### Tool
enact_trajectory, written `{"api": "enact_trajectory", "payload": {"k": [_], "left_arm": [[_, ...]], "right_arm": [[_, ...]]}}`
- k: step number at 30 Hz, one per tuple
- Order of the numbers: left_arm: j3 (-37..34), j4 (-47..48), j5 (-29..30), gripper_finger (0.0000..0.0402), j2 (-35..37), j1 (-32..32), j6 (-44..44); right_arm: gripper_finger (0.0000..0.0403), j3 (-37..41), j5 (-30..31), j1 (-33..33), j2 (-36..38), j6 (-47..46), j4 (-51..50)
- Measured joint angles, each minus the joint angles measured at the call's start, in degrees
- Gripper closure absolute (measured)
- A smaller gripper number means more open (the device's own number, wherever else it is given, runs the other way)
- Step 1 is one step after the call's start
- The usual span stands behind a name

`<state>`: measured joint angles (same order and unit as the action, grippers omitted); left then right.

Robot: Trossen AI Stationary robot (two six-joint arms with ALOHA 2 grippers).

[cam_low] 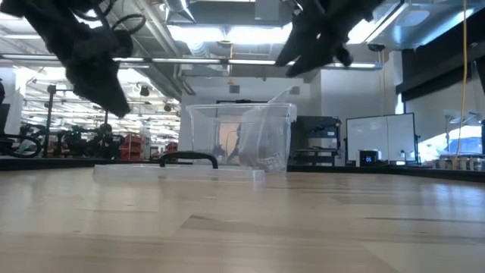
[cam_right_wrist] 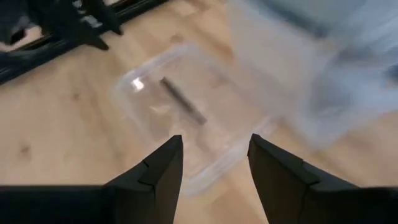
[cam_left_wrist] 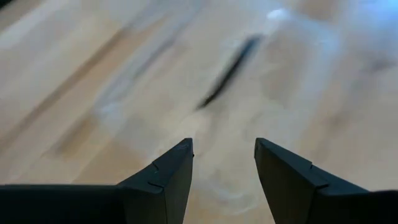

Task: Roll bandage
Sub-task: Close the transparent container

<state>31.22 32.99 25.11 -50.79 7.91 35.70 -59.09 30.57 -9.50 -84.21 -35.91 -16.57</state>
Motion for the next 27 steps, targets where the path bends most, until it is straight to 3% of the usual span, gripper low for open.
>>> {"api": "enact_trajectory", "payload": {"k": [4, 11, 17, 27], "left_arm": [[-1.7, -15.3, -6.1, 0.0235, -2.2, 0.0, -13.5], [-2.6, -30.1, -5.3, 0.0235, -13.6, -2.0, -31.1], [-2.6, -37.7, -5.0, 0.0235, -23.5, -5.8, -37.6], [-2.6, -44.5, -6.9, 0.0235, -35.2, -11.1, -39.8]], "right_arm": [[0.0221, 7.2, -1.6, -3.0, -1.3, -2.3, 13.3], [0.0221, 11.5, 1.0, -7.9, -4.5, -2.5, 23.3], [0.0221, 11.5, 4.9, -10.3, -7.3, -2.8, 24.3], [0.0221, 11.5, 4.0, -10.4, -11.9, -2.4, 25.9]]}}
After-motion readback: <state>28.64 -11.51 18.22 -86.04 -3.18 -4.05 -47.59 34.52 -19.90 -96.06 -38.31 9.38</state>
